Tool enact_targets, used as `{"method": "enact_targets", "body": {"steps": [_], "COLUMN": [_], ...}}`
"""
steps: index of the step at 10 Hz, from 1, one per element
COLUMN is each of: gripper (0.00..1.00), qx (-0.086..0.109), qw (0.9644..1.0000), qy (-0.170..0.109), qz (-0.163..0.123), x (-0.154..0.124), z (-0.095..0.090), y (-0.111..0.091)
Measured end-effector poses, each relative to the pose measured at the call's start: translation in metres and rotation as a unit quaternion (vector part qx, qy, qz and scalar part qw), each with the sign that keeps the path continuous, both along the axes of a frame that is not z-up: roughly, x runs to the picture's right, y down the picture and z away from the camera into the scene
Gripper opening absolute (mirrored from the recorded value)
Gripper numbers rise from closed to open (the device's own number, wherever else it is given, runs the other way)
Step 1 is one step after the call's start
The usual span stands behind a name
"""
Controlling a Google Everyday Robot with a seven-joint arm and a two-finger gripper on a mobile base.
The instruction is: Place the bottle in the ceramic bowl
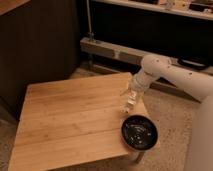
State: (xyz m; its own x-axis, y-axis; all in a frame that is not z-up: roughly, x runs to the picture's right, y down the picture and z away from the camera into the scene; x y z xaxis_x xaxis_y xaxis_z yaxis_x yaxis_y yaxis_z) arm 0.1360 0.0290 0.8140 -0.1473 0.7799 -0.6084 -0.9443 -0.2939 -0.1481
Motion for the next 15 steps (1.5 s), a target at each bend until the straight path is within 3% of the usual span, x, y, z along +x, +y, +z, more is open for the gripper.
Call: {"method": "enact_targets", "body": {"steps": [3,15], "gripper": [0.65,0.65], "qx": [-0.022,-0.02], "qw": [0.9979,0.9977], "qy": [0.05,0.059], "qz": [-0.034,-0.027], "x": [0.0,0.006], "z": [0.018,0.02], "y": [-0.001,-0.003]}}
